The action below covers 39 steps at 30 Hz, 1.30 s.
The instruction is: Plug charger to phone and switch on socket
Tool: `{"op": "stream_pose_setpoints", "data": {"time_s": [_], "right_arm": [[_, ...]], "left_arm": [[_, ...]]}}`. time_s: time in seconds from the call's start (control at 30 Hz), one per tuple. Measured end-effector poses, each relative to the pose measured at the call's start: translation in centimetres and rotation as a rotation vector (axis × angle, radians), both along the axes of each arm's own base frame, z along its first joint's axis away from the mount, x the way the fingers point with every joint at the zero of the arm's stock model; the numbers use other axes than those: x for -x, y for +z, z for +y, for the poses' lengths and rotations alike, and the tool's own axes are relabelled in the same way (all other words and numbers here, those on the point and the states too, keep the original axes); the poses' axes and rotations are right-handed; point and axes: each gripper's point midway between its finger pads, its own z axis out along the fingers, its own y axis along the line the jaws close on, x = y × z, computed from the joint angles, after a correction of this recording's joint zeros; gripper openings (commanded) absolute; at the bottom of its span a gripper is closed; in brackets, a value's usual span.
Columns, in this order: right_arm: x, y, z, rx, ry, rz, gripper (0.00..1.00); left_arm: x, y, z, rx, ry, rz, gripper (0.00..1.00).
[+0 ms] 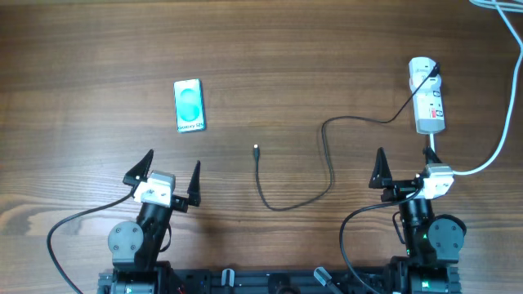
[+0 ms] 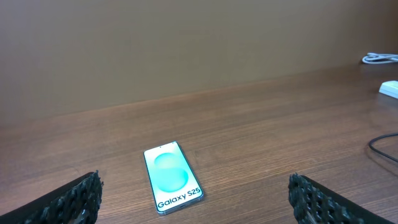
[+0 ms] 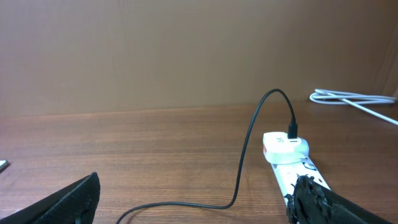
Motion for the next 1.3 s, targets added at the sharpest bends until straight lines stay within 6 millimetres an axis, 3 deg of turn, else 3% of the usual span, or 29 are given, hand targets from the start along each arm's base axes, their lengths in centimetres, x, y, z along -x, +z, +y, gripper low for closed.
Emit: {"op": "stream_pose_setpoints", "data": {"time_s": [0.6,0.83,1.3], "right_arm": [[0.0,0.0,0.0,0.0,0.0,0.0,1.0],[0.0,0.0,0.0,0.0,0.0,0.0,1.0],[0.0,0.0,0.0,0.0,0.0,0.0,1.0]], "left_arm": [[0.0,0.0,0.2,0.0,0.009,0.0,1.0],[0.3,0.0,-1.3,0.0,-0.054,0.0,1.0],[0.3,0.0,-1.3,0.0,-0.055,0.0,1.0]]}}
